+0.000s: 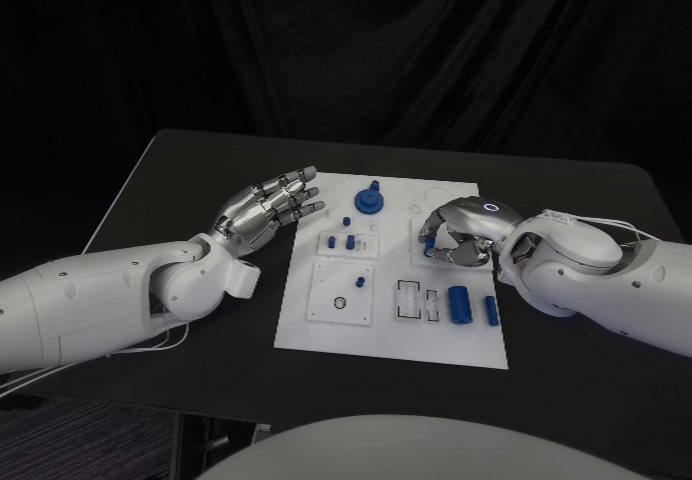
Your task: Assemble the parts on the task board
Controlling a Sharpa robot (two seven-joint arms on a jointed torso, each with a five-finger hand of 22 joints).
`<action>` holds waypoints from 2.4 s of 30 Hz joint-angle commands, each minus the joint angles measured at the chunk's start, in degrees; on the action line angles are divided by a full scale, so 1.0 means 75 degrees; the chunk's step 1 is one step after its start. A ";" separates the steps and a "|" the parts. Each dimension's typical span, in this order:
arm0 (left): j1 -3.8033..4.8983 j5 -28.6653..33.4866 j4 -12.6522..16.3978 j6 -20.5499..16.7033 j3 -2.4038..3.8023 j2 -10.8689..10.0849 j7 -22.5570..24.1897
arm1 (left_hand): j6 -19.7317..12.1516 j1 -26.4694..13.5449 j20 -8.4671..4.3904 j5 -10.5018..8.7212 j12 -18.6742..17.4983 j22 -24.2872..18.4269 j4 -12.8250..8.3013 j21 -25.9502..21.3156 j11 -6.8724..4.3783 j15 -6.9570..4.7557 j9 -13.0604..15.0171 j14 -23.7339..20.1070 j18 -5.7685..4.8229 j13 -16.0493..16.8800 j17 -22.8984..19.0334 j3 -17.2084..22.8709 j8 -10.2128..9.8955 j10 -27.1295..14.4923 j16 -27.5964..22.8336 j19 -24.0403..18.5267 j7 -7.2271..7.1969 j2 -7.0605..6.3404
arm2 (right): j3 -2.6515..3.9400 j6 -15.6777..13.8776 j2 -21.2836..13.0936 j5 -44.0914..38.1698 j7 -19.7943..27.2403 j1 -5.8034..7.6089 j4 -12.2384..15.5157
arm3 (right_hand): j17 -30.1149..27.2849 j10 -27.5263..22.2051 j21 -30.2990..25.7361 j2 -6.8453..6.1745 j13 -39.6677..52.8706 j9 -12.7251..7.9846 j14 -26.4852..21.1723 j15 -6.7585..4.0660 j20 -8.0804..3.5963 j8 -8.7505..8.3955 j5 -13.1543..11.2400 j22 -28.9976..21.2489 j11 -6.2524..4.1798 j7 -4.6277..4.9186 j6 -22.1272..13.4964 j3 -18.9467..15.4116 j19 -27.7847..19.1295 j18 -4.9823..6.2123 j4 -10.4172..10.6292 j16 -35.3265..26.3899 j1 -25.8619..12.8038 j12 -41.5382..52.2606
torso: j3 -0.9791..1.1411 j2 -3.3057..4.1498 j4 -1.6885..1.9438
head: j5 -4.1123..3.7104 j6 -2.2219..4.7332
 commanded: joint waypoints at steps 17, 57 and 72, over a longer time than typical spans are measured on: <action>-0.0076 0.0009 0.0059 0.0089 0.0006 -0.0040 0.0461 | 0.0117 -0.0053 0.0009 -0.0041 0.0036 -0.0013 -0.0024 0.0018 -0.0048 0.0037 0.0020 -0.0004 -0.0138 0.0014 0.0011 0.0076 0.0053 0.0015 0.0029 0.0029 0.0067 -0.0073 | 0.0009 -0.0796 -0.0505 0.0037 0.0116 0.0502 0.1098 | -0.0160 0.0516 -0.0061 0.0022 0.0050 0.0267 -0.0004 -0.0125 -0.0137 0.0163 0.0044 0.0978 -0.0118 -0.0078 0.0294 0.0079 -0.0013 -0.0104 -0.0123 -0.0088 0.0144 0.0041 | -0.0013 -0.0028 -0.0016 | 0.0061 0.0001; -0.0080 0.0009 0.0013 0.0088 0.0006 0.0025 0.0390 | 0.0195 -0.0080 0.0008 -0.0031 0.0066 -0.0015 -0.0010 0.0021 -0.0043 0.0038 0.0029 0.0008 -0.0144 0.0019 0.0014 0.0147 0.0080 0.0040 0.0046 0.0036 0.0091 -0.0053 | 0.0010 0.0074 0.1925 -0.0579 0.1077 -0.0525 0.0391 | -0.0100 0.0790 -0.0003 0.0060 0.0091 0.0433 0.0044 -0.0190 -0.0204 0.0135 -0.0199 0.0993 -0.0190 -0.0120 0.0299 0.0068 0.0004 -0.0118 -0.0181 -0.0099 0.0184 -0.0036 | -0.0012 0.0018 0.0037 | 0.0221 0.0001; -0.0107 0.0009 -0.0033 0.0110 0.0006 0.0028 0.0351 | 0.0203 -0.0091 0.0008 -0.0029 0.0069 -0.0014 0.0001 0.0024 -0.0048 0.0039 0.0029 0.0006 -0.0145 0.0019 0.0014 0.0180 0.0085 0.0043 0.0046 0.0041 0.0112 -0.0037 | 0.0009 0.0242 0.1855 -0.0588 0.0918 -0.0580 0.0327 | -0.0188 0.0789 -0.0086 0.0063 0.0091 0.0445 0.0011 -0.0191 -0.0208 0.0118 -0.0186 0.0970 -0.0186 -0.0117 0.0284 0.0079 -0.0031 -0.0101 -0.0200 -0.0139 0.0207 -0.0061 | 0.0001 0.0009 0.0033 | 0.0296 0.0001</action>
